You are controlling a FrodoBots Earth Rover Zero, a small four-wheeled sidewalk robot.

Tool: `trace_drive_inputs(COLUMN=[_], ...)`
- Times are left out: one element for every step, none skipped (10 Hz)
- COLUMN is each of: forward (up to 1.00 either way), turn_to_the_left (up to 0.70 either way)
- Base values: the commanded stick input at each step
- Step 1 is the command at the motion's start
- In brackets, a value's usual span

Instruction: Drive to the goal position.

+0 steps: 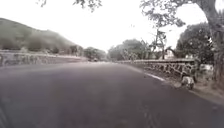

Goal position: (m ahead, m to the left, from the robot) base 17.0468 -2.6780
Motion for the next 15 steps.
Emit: trace_drive_inputs(forward=[0.70, 0.70, 0.70, 0.70, 0.70, 0.70, 0.70, 0.70, 0.70, 0.70, 0.70, 0.70, 0.70, 0.70, 0.70], turn_to_the_left=[0.00, 0.00, 0.00, 0.00, 0.00, 0.00, 0.00, 0.00, 0.00, 0.00, 0.00, 0.00, 0.00, 0.00, 0.00])
